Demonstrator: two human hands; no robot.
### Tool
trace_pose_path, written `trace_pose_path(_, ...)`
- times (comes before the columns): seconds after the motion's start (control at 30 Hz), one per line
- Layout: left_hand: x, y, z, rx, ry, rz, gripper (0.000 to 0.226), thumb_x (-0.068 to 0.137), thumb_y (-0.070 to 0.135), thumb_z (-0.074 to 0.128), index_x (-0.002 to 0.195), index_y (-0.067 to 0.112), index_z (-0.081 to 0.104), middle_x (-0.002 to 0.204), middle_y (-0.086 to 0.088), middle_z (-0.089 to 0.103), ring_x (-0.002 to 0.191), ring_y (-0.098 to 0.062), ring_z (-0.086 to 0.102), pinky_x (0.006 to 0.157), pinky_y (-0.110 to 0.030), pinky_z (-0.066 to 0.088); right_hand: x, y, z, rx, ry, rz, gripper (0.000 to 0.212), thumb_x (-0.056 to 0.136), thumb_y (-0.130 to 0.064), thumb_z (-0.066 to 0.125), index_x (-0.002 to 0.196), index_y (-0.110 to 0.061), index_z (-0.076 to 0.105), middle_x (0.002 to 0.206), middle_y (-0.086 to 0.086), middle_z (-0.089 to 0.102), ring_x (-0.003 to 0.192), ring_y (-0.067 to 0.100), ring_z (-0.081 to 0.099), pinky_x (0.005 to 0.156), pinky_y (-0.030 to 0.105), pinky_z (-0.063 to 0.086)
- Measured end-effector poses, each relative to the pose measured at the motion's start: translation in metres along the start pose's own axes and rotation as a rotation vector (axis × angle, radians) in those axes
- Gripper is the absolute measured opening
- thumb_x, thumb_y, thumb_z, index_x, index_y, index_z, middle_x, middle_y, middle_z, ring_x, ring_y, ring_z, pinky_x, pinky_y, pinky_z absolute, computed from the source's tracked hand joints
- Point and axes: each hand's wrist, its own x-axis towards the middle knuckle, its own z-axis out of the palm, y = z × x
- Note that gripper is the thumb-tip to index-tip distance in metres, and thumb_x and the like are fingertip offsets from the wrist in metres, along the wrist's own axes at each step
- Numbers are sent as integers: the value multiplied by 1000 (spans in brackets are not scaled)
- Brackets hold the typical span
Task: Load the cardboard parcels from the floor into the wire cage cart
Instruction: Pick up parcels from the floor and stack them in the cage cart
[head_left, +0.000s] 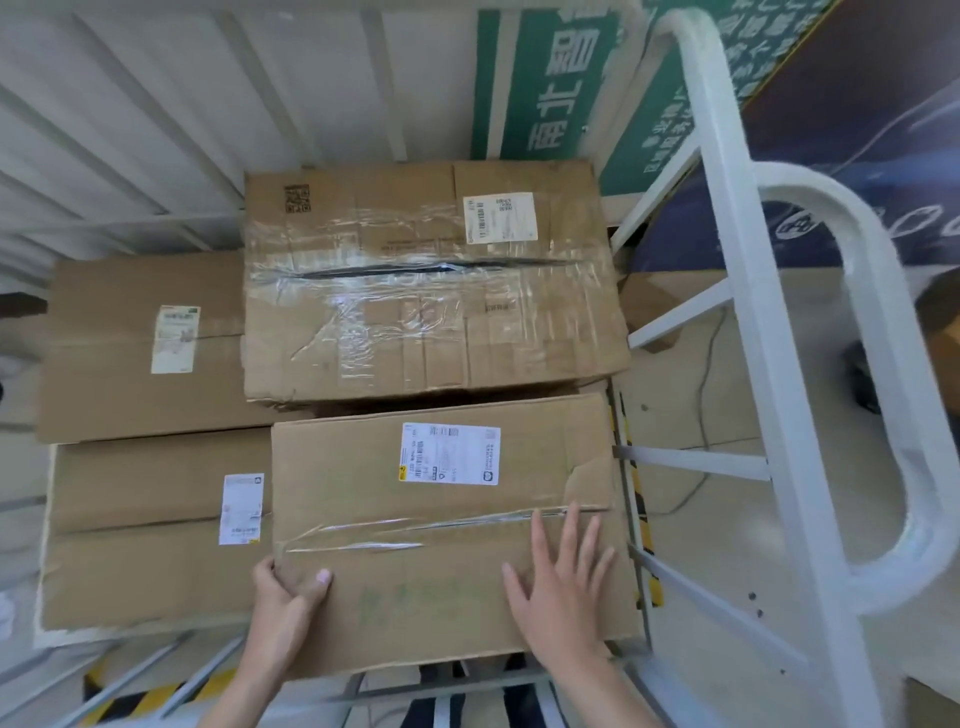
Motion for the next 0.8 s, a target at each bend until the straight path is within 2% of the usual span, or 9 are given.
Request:
trace_pose_path(0.03, -1, 8, 7, 2, -21, 18, 70, 90, 18, 73, 142, 12, 27, 132, -6, 52, 114, -25, 54, 93, -40, 41, 6, 3, 0, -28, -24, 28, 77, 93, -69, 15, 152, -34, -19, 160, 15, -31, 143, 41, -34, 114, 62, -20)
trace_pose_path(0.1, -3, 25, 24, 21, -79, 47, 70, 92, 21, 69, 144, 12, 24, 130, -2, 49, 114, -23, 51, 94, -39, 40, 27, 15, -11, -12, -12, 88, 75, 94, -68, 11, 154, -33, -18, 158, 14, -33, 142, 42, -35, 115, 63, -15)
trace_pose_path(0.17, -5, 40, 40, 36, -89, 66, 69, 94, 20, 67, 144, 10, 22, 130, -1, 45, 114, -23, 48, 95, -39, 38, 43, 27, -22, 32, -25, 81, 73, 97, -63, 16, 157, -33, -12, 158, 12, -34, 141, 41, -37, 116, 62, -15)
trace_pose_path(0.3, -15, 43, 42, 50, -48, 76, 66, 93, 21, 69, 144, 10, 28, 133, -4, 51, 115, -25, 52, 99, -42, 41, 48, 37, -25, 59, -112, 20, 80, 94, -64, 27, 155, -35, -17, 155, 9, -41, 137, 40, -43, 114, 60, -21)
trace_pose_path(0.43, -35, 60, 35, 279, -19, 136, 70, 90, 23, 69, 146, 2, 32, 147, -18, 48, 133, -38, 46, 110, -51, 37, 38, 39, -41, 124, -129, -11, 79, 95, -60, 33, 156, -35, -12, 158, 6, -35, 142, 35, -36, 116, 54, -20)
trace_pose_path(0.53, -88, 81, 34, 404, -22, 274, 75, 93, 22, 65, 153, 2, 26, 155, -20, 37, 143, -37, 34, 117, -46, 28, 6, 38, -71, 225, -112, -47, 73, 100, -49, 35, 159, -32, -5, 162, 2, -27, 149, 28, -25, 119, 48, -13)
trace_pose_path(0.6, -141, 98, 34, 449, -64, 367, 70, 96, 26, 60, 155, 6, 25, 158, -16, 34, 146, -32, 31, 119, -42, 25, -29, 35, -97, 301, -95, -108, 70, 102, -44, 35, 159, -33, -5, 163, 0, -26, 149, 24, -24, 118, 45, -10)
trace_pose_path(0.7, -222, 121, 35, 467, -132, 478, 65, 99, 29, 56, 155, 13, 28, 156, -10, 39, 144, -26, 34, 116, -37, 25, -90, 34, -140, 367, -30, -177, 68, 102, -46, 35, 158, -36, -2, 163, -5, -23, 146, 17, -28, 117, 40, -7)
trace_pose_path(0.8, -297, 139, 38, 522, -138, 676, 61, 100, 32, 55, 154, 17, 33, 155, -3, 42, 143, -21, 37, 112, -27, 20, -150, 43, -182, 386, 81, -190, 68, 101, -50, 33, 158, -37, -1, 161, -9, -26, 149, 17, -25, 119, 39, -6)
